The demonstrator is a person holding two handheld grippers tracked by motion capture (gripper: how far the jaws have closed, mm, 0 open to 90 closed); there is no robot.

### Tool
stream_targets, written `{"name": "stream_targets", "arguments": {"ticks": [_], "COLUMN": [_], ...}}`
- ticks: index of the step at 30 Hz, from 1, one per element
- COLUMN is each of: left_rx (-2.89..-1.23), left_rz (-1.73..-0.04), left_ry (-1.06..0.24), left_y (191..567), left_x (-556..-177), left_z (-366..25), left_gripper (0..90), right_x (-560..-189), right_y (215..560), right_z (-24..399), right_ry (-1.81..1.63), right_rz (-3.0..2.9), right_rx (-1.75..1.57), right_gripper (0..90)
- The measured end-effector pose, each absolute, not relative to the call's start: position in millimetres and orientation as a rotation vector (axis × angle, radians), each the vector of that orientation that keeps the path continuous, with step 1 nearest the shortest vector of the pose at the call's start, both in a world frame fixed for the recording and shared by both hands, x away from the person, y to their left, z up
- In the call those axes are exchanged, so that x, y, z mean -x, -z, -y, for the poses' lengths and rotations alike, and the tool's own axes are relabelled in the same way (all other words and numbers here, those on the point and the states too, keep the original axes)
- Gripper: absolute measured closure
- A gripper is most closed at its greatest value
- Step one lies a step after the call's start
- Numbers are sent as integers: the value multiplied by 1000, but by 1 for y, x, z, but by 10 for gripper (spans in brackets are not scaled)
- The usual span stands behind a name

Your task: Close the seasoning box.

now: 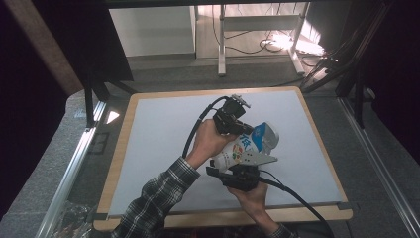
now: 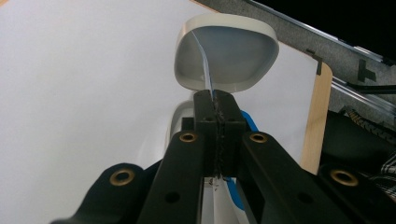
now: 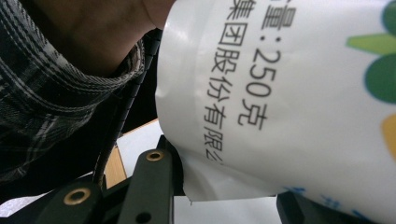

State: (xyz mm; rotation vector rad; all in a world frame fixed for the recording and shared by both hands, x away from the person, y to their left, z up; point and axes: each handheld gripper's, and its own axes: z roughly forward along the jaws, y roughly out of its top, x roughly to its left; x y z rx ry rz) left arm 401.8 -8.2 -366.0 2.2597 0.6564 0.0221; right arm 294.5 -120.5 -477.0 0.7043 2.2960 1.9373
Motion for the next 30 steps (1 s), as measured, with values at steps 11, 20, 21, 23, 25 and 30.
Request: {"name": "stream_targets", "arguments": {"ticks": [11, 20, 21, 23, 25, 30], "left_rx": [-2259, -2259, -2261, -2261, -2261, -2261], "left_rz": [-656, -657, -656, -656, -660, -661], "left_ry": [-21, -23, -23, -23, -20, -20], "left_y": [366, 366, 366, 367, 367, 367], "left_x": [-402, -402, -403, -403, -403, -404], "left_z": [9, 9, 9, 9, 9, 9], "left_gripper": [894, 894, 894, 894, 894, 894], "right_x": [-294, -294, -294, -294, -294, -295], "right_y": [476, 476, 476, 476, 477, 476], "right_z": [121, 121, 121, 121, 121, 121], "right_ry": [-1939, -1947, -1947, -1948, -1953, -1957], "right_rz": [-2292, -2290, -2289, -2289, -2286, -2287], "right_rx": [-707, -714, -715, -716, -721, -732], "right_gripper": [667, 667, 667, 667, 667, 667]}}
